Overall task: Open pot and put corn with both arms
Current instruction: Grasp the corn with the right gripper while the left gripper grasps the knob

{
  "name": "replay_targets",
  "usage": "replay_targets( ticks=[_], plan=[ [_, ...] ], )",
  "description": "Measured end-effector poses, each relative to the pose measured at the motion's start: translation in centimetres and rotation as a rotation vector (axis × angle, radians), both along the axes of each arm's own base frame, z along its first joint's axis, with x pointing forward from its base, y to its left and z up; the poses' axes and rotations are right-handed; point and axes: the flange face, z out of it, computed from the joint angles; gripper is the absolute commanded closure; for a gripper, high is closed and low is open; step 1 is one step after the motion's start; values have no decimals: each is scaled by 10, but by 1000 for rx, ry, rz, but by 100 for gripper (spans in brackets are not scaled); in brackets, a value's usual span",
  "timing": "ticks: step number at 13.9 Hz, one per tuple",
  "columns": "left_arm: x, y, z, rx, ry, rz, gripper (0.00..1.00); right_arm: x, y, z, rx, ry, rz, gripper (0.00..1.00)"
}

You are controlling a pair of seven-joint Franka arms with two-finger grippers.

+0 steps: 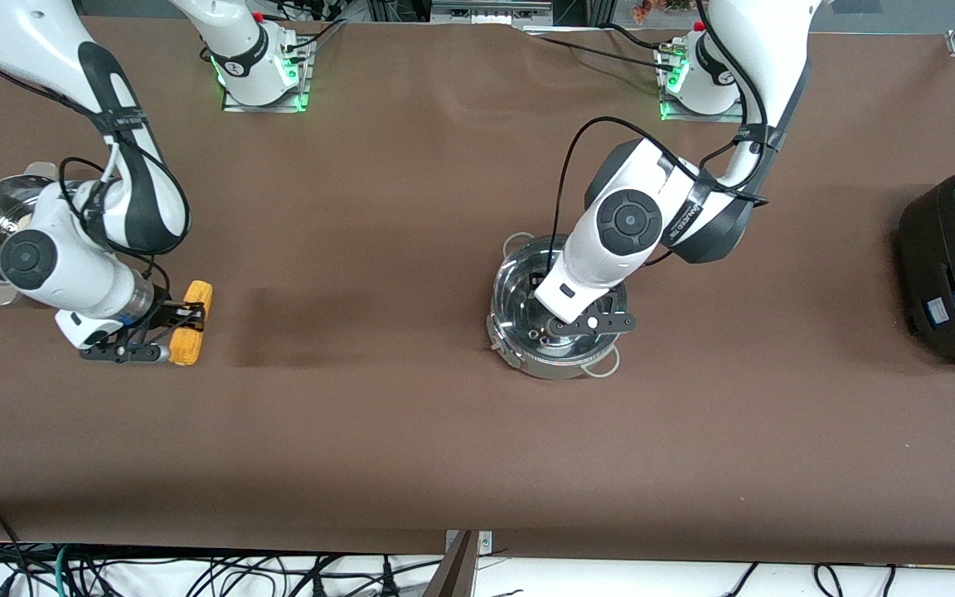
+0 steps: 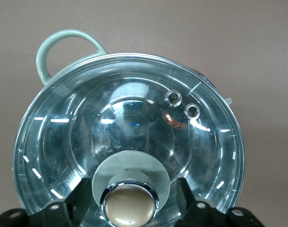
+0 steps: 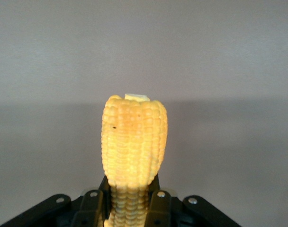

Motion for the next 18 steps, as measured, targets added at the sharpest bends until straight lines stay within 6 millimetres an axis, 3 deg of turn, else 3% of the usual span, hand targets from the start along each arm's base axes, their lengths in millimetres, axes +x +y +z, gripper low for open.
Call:
replay_targets(
  ticks=[3, 7, 9, 11, 13, 15, 16, 18],
  plan=[
    [0, 0, -1, 1, 2, 0, 39, 16, 2, 56, -1, 53, 9, 100],
    [-1, 0, -7, 5, 10, 0, 32, 24, 16, 152, 5, 106, 36, 100],
    [-2, -1, -7, 5, 12, -3, 32, 22, 20, 181, 5, 125, 42, 100],
    [-3, -1, -8, 5, 13, -4, 40, 19, 19, 200, 5, 136, 41, 100],
    [-2, 0, -7, 10, 14, -5, 56, 17, 22, 216, 6, 138, 49, 100],
    [-2, 0, -6, 10, 13, -6, 79, 15, 33, 222, 8, 139, 67, 100],
    [-2, 0, -6, 10, 13, -6, 98, 14, 39, 223, 9, 139, 76, 100],
    [-2, 0, -6, 10, 13, -6, 100, 13, 49, 223, 9, 140, 93, 100]
  ],
)
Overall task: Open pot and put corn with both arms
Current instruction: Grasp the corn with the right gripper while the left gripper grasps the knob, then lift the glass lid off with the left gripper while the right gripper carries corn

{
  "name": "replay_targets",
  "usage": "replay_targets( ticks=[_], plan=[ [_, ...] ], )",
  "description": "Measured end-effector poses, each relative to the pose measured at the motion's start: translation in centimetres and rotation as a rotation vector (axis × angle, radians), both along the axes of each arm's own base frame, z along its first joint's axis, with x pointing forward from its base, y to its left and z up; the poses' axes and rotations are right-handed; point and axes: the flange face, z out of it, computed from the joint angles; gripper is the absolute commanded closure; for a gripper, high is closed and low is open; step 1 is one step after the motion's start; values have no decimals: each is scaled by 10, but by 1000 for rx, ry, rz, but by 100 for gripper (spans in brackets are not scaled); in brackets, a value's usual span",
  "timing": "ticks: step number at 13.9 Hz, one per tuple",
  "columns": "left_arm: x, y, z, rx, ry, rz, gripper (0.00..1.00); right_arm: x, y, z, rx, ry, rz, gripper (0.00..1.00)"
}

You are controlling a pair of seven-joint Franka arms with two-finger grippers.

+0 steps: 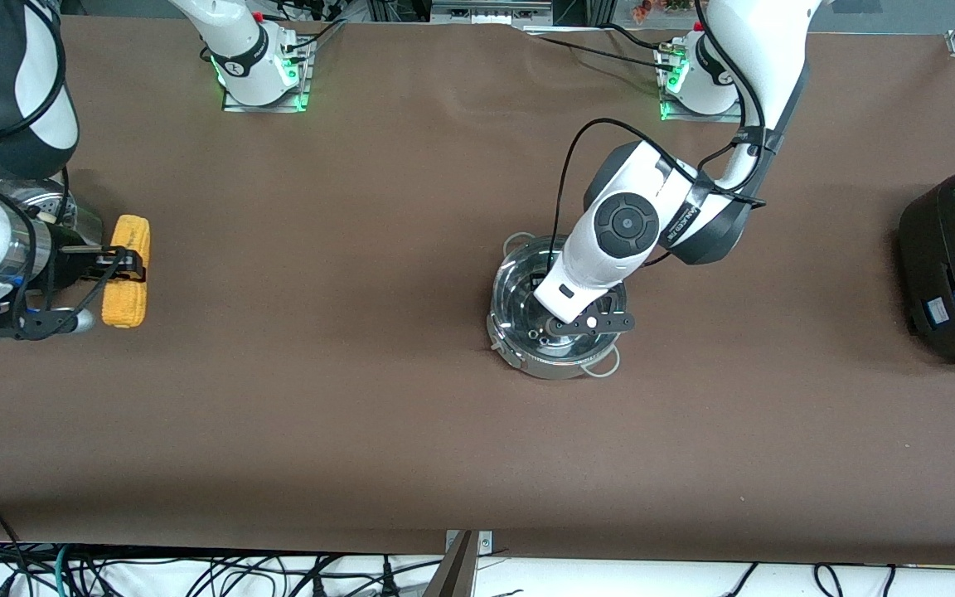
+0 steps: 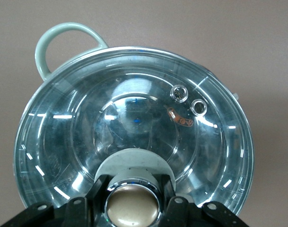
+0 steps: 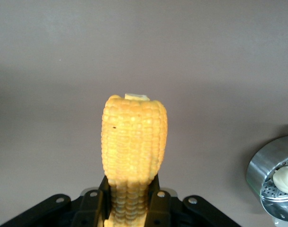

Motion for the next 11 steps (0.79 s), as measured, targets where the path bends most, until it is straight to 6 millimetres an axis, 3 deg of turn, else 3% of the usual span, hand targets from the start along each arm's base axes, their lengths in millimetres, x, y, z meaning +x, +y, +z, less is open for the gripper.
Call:
replay_targets(
  ticks=[4, 6, 8, 11],
  plan=[
    [0, 3, 2, 9, 15, 1, 100, -2, 18, 0, 1, 0, 27, 100],
    [-1, 17, 12, 31, 48, 12, 100, -2, 20, 0, 2, -1, 31, 100],
    [8, 48, 36, 36, 56, 20, 100, -2, 22, 0, 3, -1, 35, 100],
    [26, 111, 72, 16, 31, -15, 100, -3, 28, 1, 6, -1, 44, 100]
  ],
)
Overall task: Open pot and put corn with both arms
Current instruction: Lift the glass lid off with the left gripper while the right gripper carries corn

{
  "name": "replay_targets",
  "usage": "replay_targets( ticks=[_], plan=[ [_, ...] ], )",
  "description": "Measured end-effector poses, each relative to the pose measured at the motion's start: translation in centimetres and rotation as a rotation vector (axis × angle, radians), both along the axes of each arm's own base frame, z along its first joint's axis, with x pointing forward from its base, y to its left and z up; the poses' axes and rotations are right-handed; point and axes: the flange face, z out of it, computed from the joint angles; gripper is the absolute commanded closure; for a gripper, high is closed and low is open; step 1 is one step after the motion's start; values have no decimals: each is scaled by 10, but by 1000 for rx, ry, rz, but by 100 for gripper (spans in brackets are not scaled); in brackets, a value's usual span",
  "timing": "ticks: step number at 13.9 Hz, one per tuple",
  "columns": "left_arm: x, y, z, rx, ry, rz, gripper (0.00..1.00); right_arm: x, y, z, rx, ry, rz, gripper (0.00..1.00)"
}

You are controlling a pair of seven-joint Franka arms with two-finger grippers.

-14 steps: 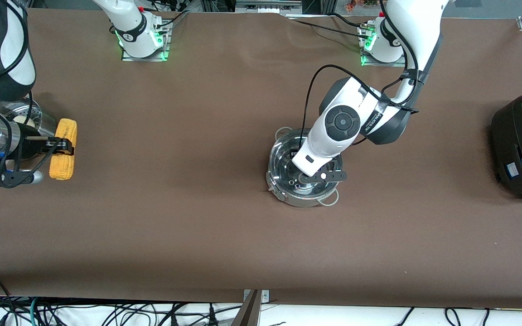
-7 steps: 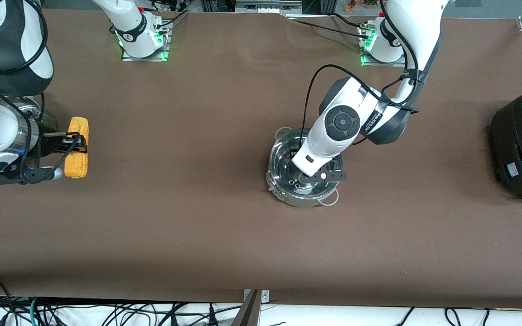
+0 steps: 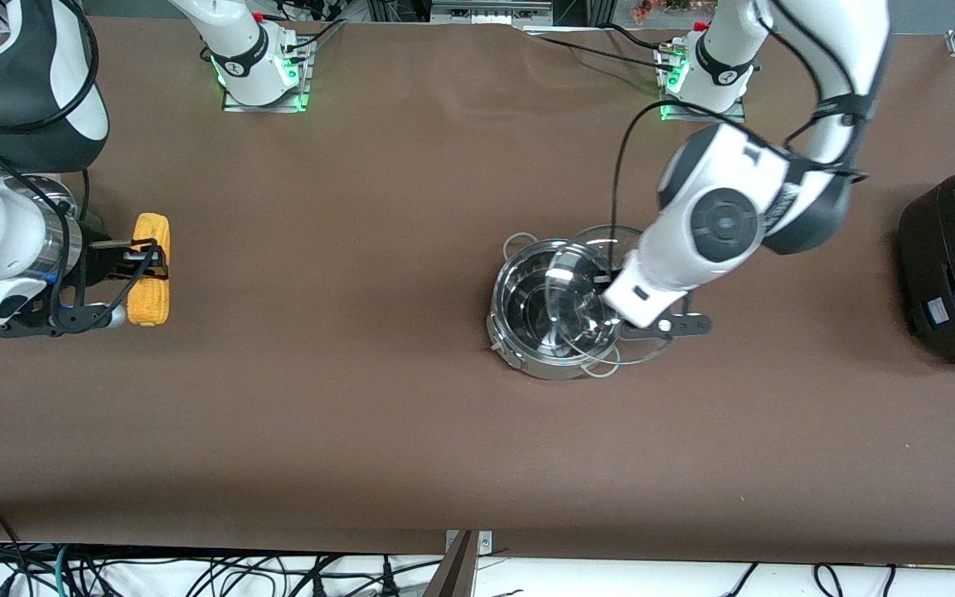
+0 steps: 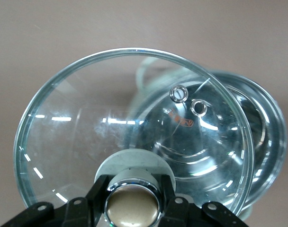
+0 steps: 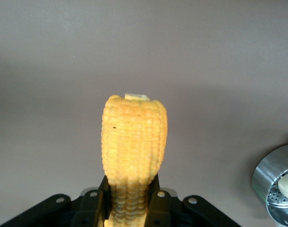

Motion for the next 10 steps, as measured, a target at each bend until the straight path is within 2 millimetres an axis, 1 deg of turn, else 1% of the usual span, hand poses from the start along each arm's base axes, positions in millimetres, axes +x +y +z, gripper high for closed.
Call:
replay_targets(
  ticks=[1, 2, 3, 4, 7, 8, 10],
  plan=[
    [5, 21, 6, -6, -2, -19, 100, -1, 6, 0, 1, 0, 9, 100],
    [9, 42, 8, -11, -1, -46, 100, -2, 17, 0, 0, 0, 14, 100],
    [13, 65, 6, -18, 3, -78, 100, -5, 33, 0, -4, -3, 6, 100],
    [15, 87, 0, -23, 12, -108, 100, -8, 58, 1, -11, -13, -15, 100],
    [17, 146, -25, -30, 27, -166, 100, -26, 152, 8, -15, -84, -69, 100],
    [16, 162, -35, -32, 22, -184, 100, -33, 179, 9, -8, -103, -60, 100],
    [11, 198, -60, -34, 7, -226, 100, -42, 228, 8, 13, -141, -61, 100]
  ],
)
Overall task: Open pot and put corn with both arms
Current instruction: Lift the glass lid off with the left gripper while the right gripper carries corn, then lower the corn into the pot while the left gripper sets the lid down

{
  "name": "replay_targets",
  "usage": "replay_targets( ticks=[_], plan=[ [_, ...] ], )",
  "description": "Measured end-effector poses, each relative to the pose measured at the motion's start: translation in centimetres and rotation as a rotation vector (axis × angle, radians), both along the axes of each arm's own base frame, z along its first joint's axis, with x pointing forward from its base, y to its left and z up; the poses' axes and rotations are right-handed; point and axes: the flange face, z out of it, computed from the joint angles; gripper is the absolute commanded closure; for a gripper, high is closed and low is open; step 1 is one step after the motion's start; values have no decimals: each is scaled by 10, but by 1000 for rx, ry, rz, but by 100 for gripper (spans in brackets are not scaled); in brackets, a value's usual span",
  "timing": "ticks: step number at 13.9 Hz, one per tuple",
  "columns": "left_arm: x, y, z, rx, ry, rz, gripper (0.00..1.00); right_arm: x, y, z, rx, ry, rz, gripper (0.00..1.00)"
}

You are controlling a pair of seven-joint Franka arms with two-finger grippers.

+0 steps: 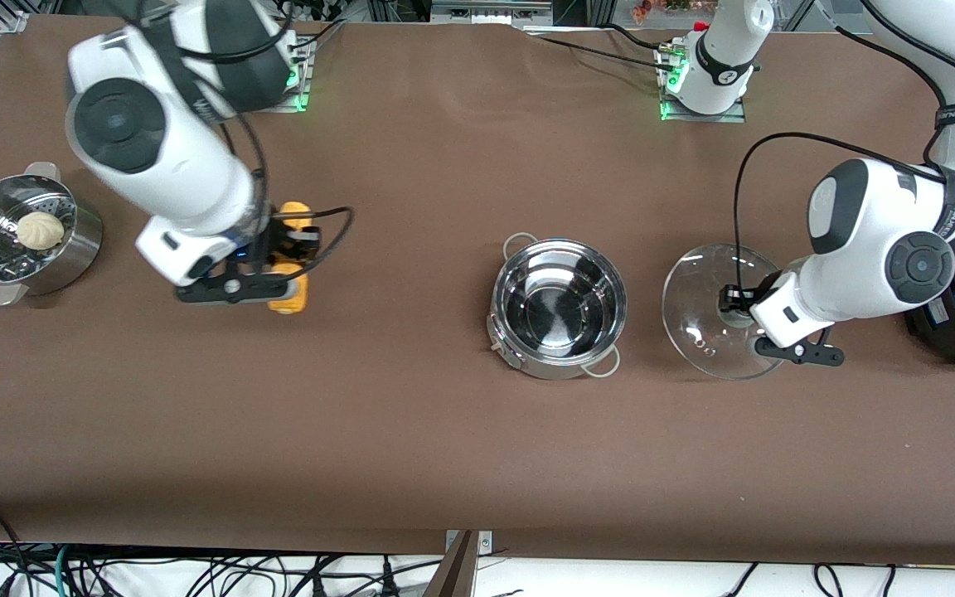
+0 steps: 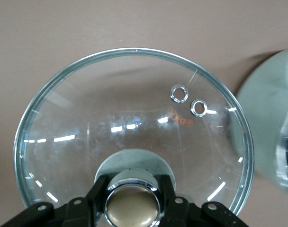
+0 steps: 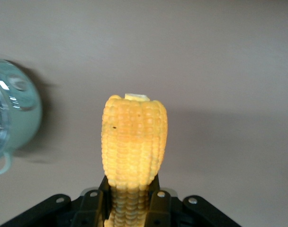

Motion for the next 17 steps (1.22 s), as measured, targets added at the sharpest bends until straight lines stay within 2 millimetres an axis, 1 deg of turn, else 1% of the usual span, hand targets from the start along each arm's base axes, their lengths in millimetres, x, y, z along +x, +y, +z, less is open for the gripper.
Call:
replay_targets(
  ticks=[1, 2, 4, 5, 6, 8, 11, 13, 14, 15, 16, 17],
  plan=[
    [-3, 18, -13, -1, -9, -19, 100, -3, 29, -2, 23, -30, -26, 100],
    [-7, 35, -25, -2, -20, -37, 100, -8, 62, -5, 54, -60, -60, 100],
    [-15, 60, -47, -3, -39, -65, 100, -19, 129, -16, 119, -110, -98, 100],
    [-19, 69, -56, -2, -43, -71, 100, -24, 153, -24, 144, -127, -97, 100],
    [-24, 76, -65, 0, -45, -79, 100, -27, 172, -33, 165, -141, -90, 100],
    [-33, 91, -83, 3, -46, -101, 100, -29, 196, -52, 200, -163, -90, 100],
    [-48, 116, -118, 14, -59, -116, 100, -31, 220, -73, 254, -195, -108, 100],
    [-58, 123, -139, 16, -55, -114, 100, -36, 238, -98, 269, -197, -94, 100],
    [-61, 123, -144, 17, -52, -113, 100, -40, 248, -112, 274, -196, -85, 100],
    [-61, 123, -143, 17, -55, -114, 100, -44, 257, -124, 274, -190, -77, 100],
    [-61, 123, -144, 17, -56, -114, 76, -48, 265, -134, 273, -184, -68, 100],
    [-61, 123, -144, 17, -56, -114, 25, -51, 272, -142, 274, -180, -61, 100]
  ],
)
